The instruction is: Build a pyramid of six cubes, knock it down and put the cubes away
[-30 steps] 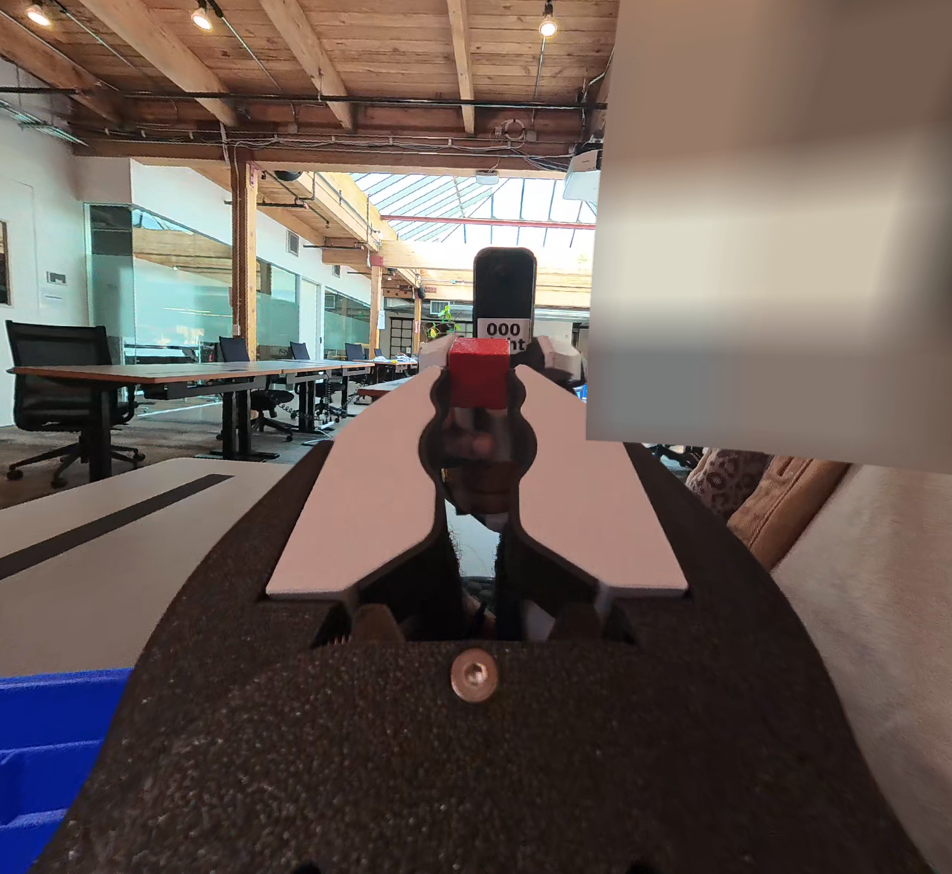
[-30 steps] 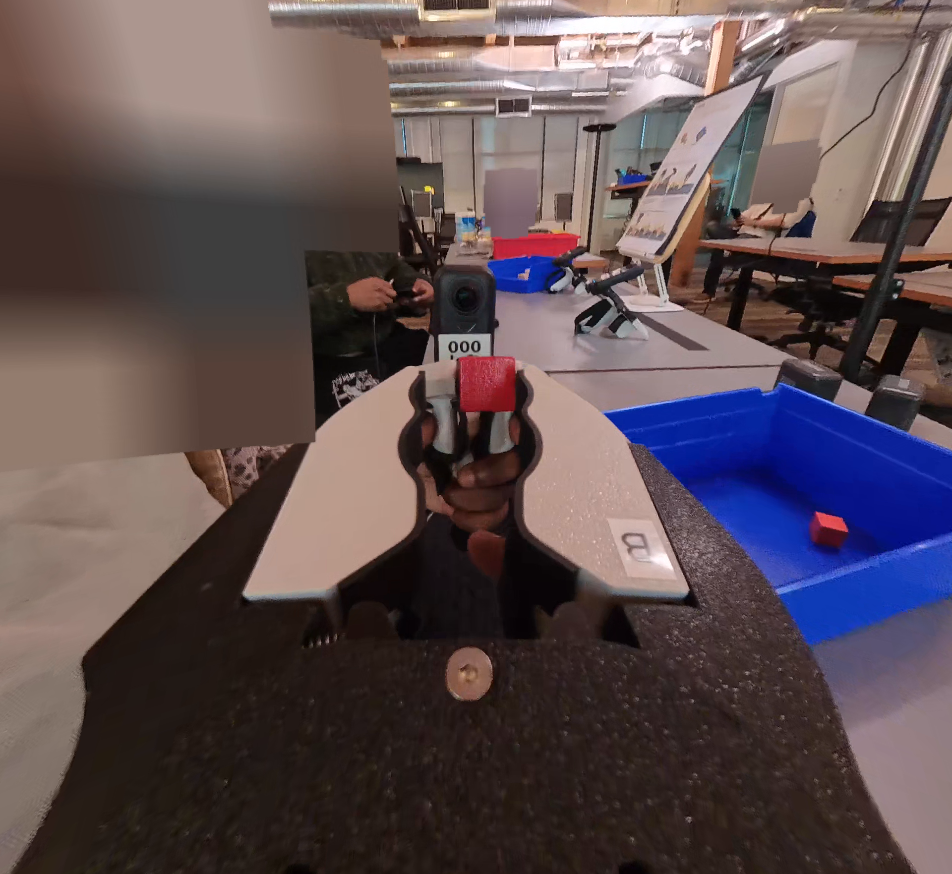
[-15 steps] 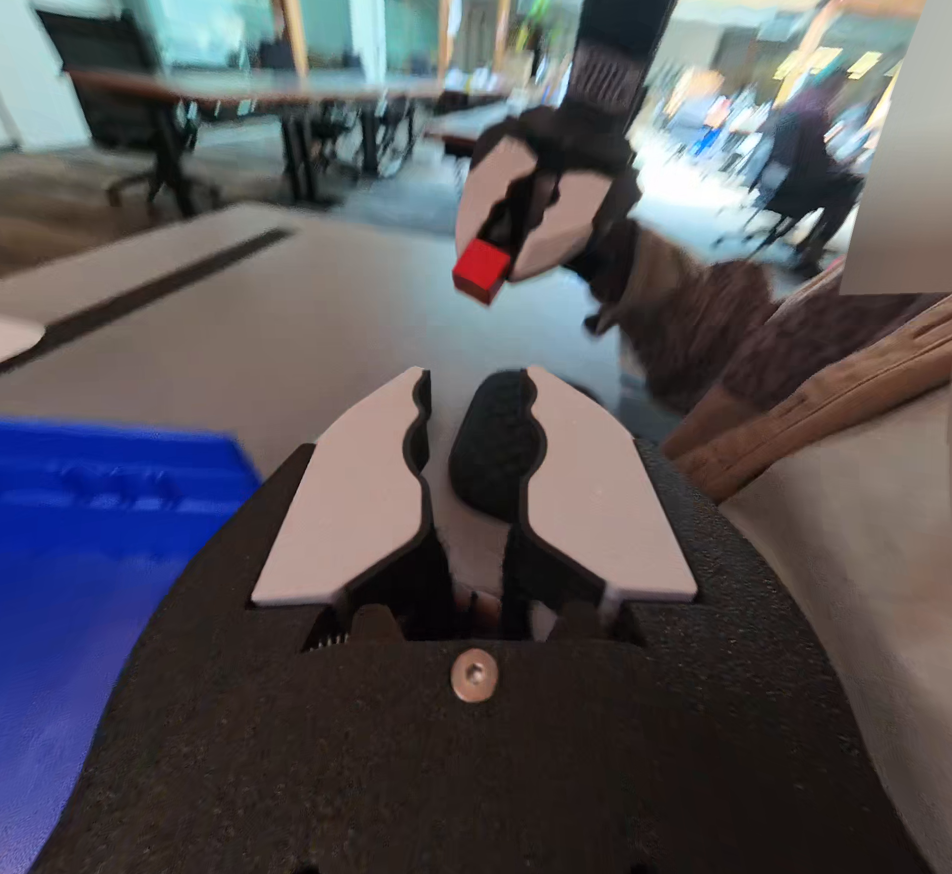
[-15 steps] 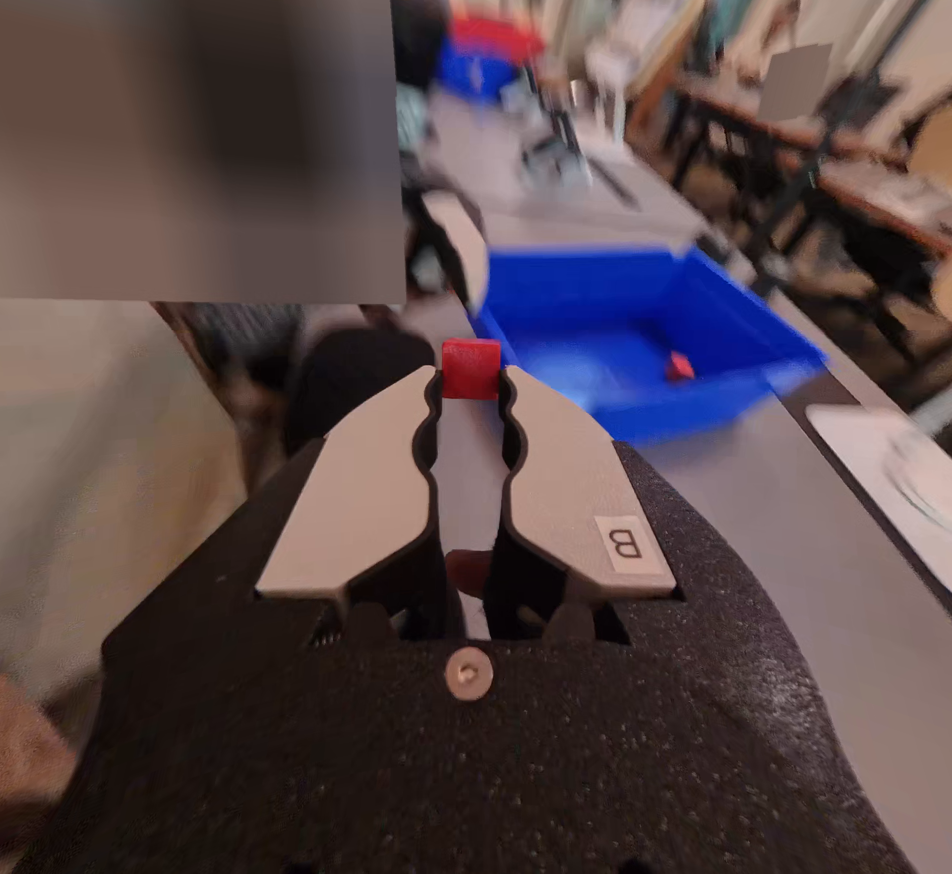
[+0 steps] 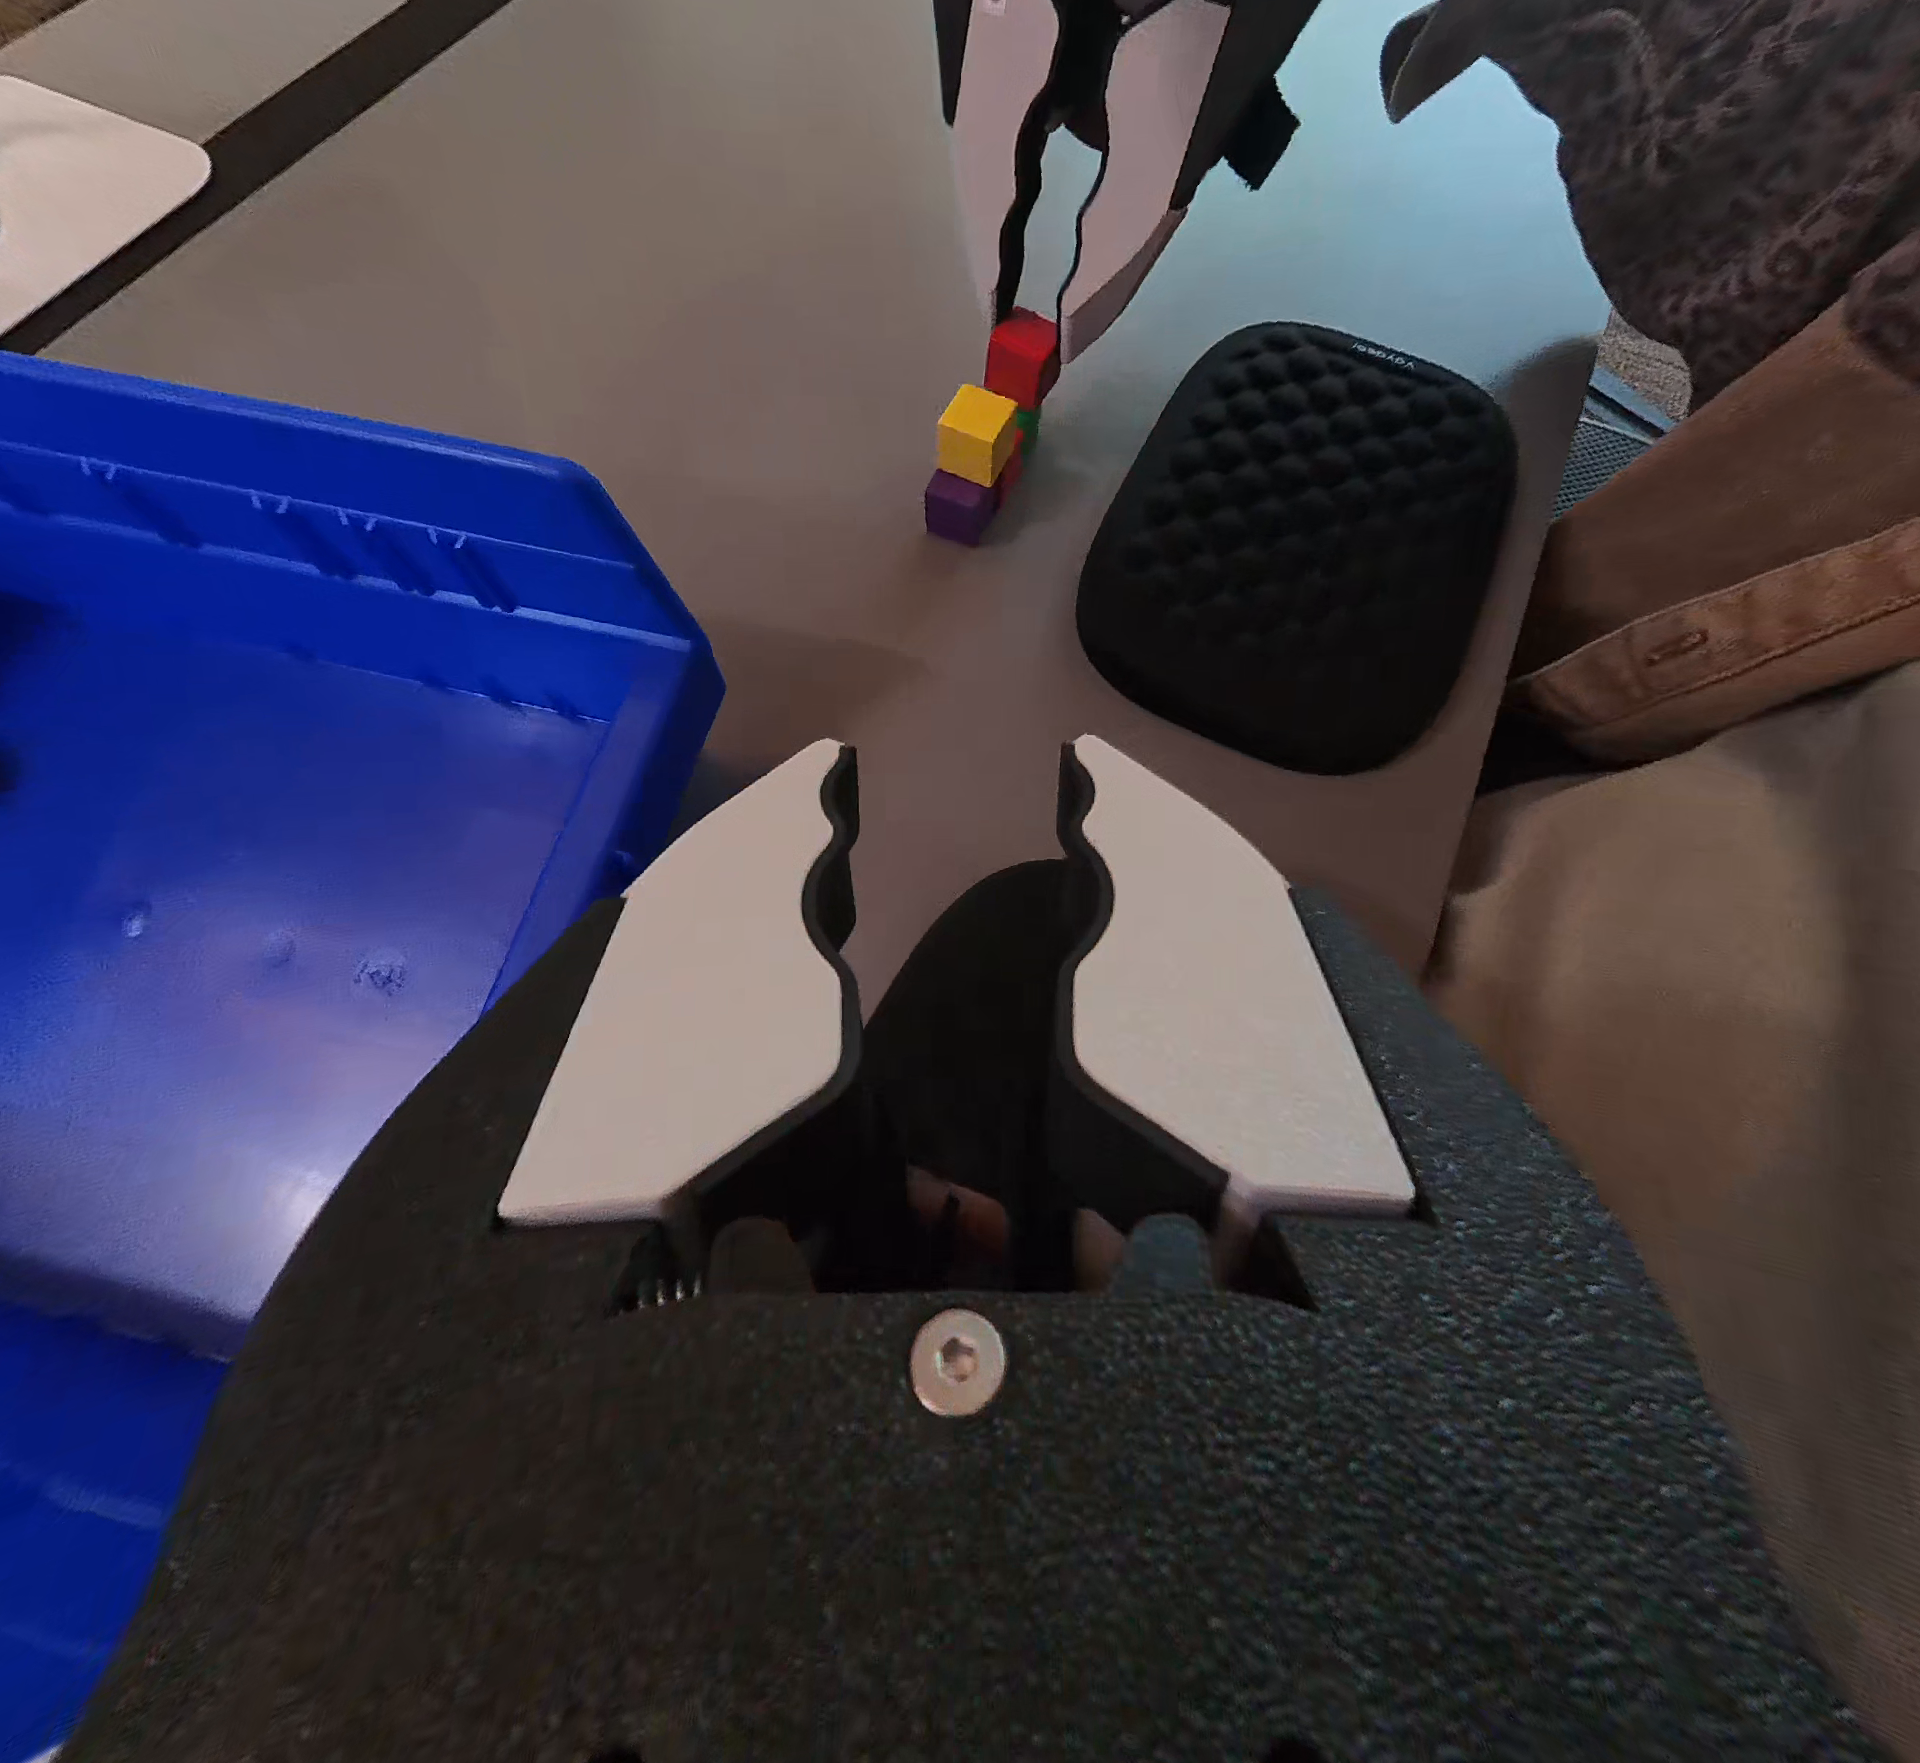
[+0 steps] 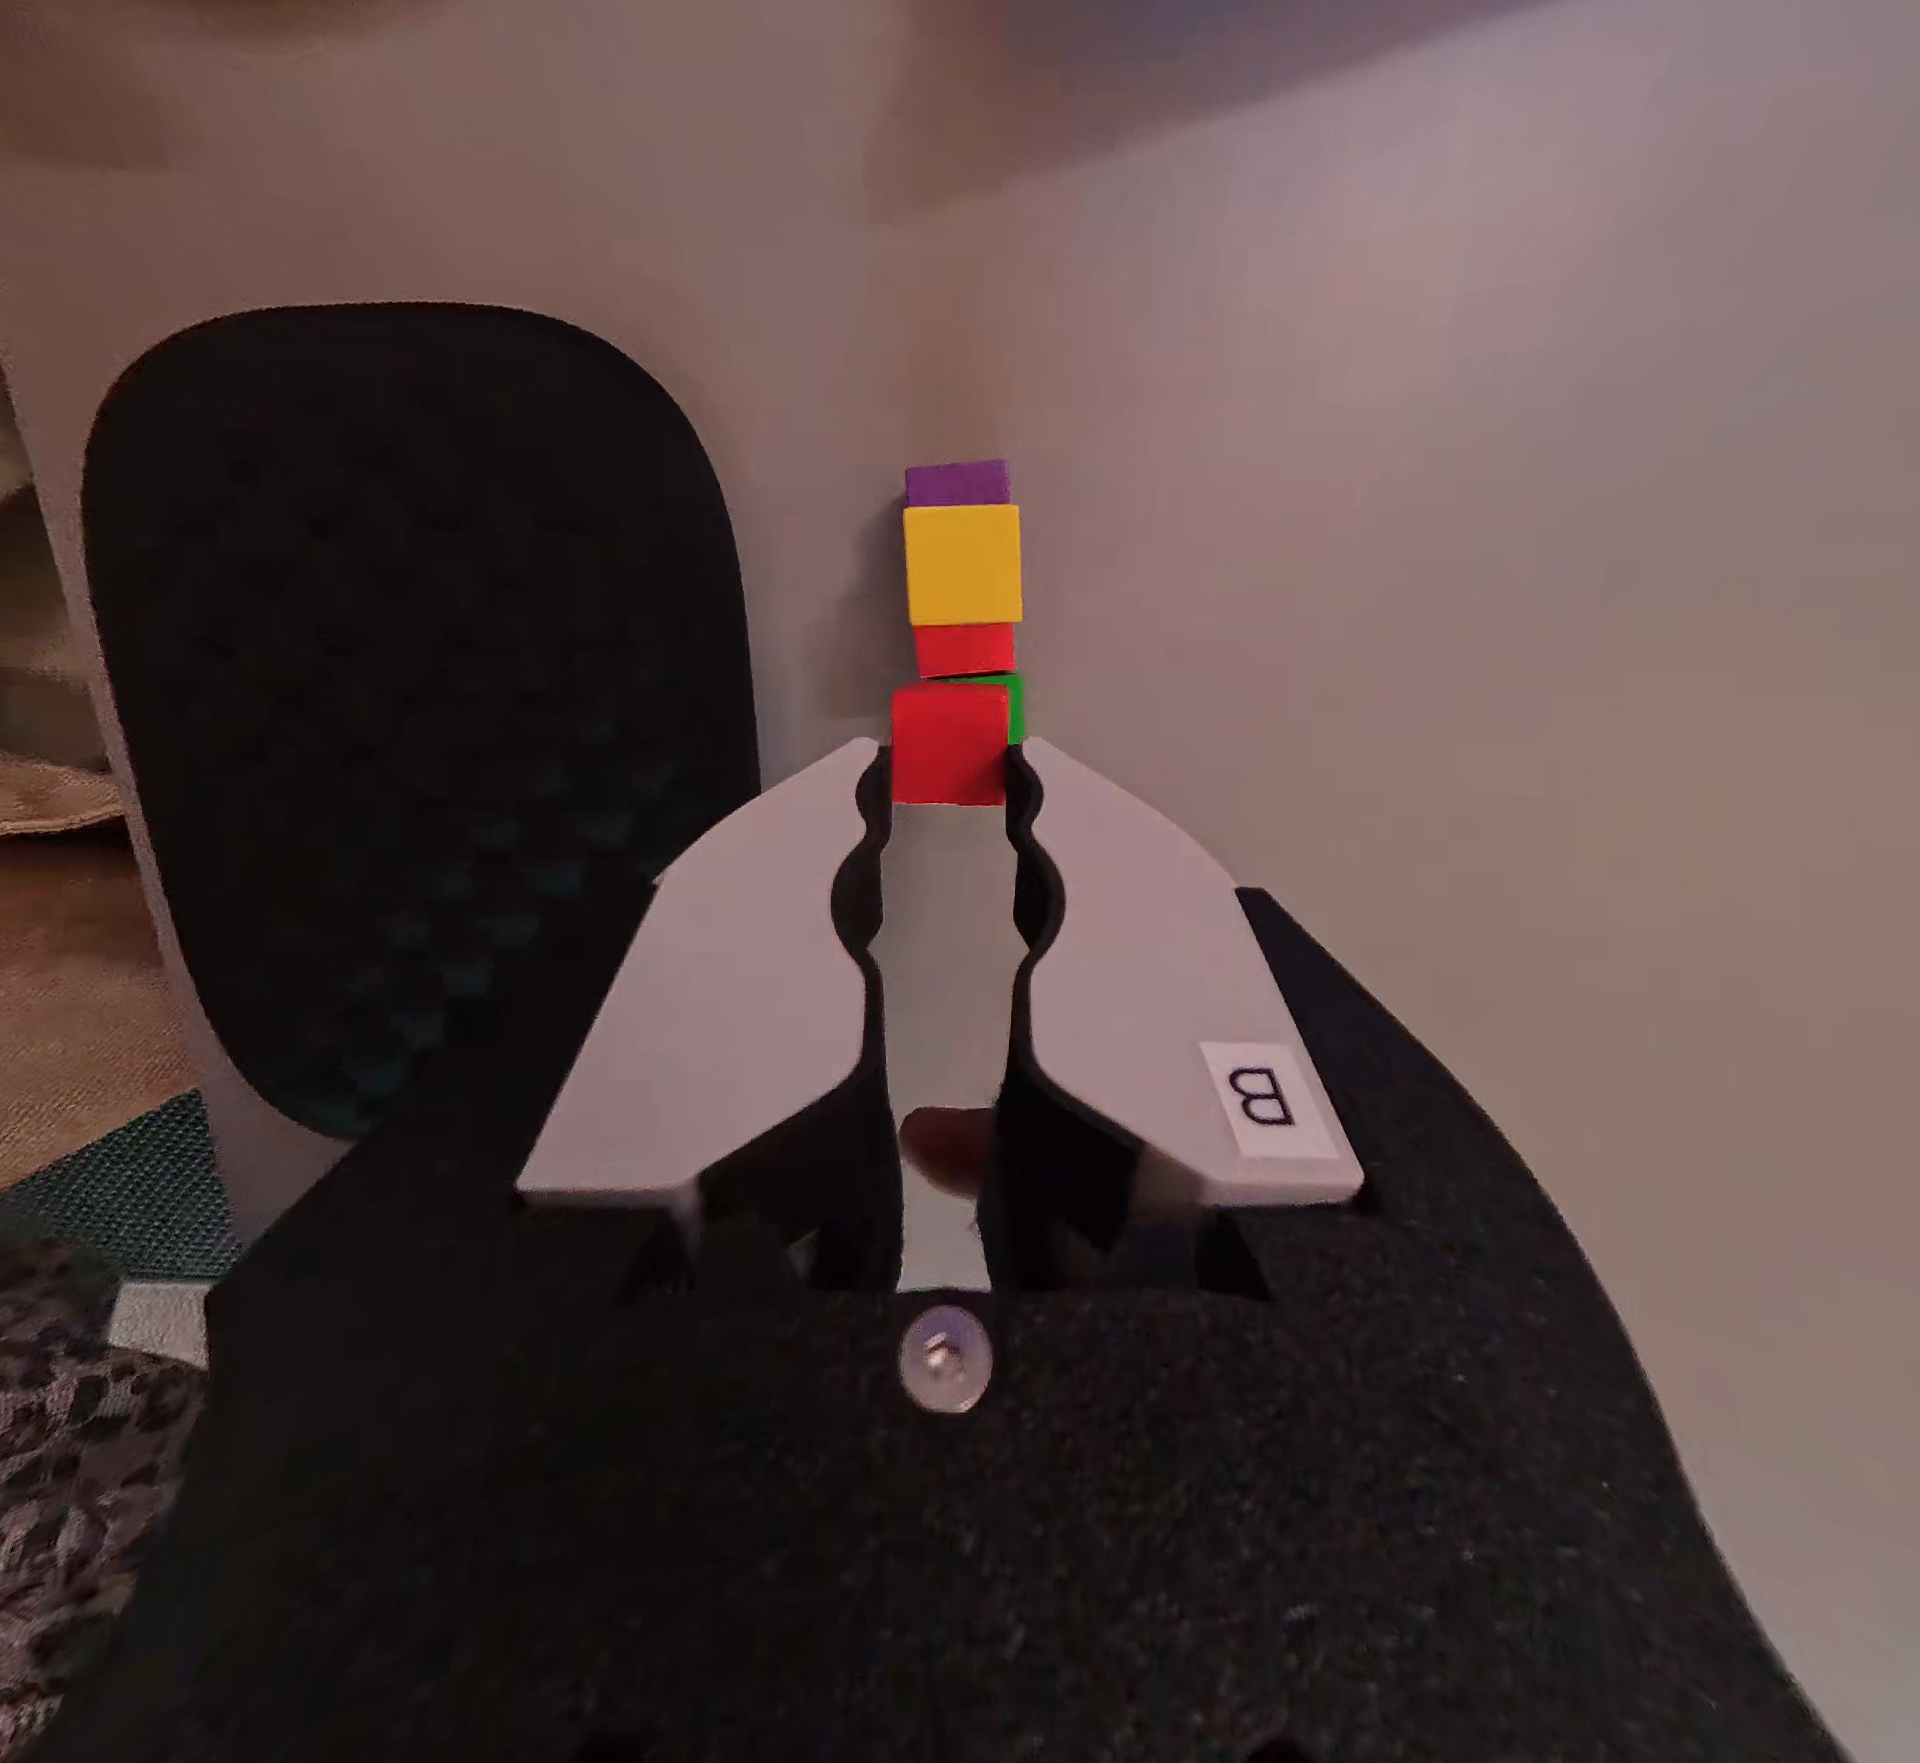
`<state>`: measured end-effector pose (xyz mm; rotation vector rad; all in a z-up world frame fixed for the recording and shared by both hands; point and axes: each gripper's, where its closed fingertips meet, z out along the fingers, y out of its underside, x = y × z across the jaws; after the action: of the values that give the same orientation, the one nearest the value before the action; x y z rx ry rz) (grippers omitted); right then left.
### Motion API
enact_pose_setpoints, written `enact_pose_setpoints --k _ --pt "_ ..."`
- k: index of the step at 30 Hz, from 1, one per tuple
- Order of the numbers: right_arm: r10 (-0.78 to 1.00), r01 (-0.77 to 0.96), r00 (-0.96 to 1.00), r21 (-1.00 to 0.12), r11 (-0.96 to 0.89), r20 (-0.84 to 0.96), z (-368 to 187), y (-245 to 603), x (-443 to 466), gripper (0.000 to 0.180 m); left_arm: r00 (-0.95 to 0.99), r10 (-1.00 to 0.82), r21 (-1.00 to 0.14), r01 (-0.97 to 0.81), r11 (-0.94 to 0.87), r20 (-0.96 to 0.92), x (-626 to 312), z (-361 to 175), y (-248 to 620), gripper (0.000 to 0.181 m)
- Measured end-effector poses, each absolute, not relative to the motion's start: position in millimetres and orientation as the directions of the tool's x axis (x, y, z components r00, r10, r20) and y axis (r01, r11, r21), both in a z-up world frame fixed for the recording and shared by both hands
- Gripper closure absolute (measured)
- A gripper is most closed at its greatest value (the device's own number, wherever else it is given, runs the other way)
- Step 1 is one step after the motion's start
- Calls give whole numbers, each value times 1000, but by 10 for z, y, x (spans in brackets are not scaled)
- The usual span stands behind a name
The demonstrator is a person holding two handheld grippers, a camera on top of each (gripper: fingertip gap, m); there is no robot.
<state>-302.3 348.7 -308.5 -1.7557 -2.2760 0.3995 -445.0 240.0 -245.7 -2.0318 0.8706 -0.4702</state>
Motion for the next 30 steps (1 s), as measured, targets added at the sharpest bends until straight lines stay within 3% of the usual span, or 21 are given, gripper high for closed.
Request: enact_pose_setpoints --k 10,30 --pt "951 912 -310 -278 300 11 -3158 3496 -3084 159 691 -722 -816 -409 -409 15 -4481 -2505 2429 145" --pt "947 892 -321 -334 303 2 -3148 3458 -3165 159 691 -723 -806 -429 -409 -1 -4527 -2519 2463 148"
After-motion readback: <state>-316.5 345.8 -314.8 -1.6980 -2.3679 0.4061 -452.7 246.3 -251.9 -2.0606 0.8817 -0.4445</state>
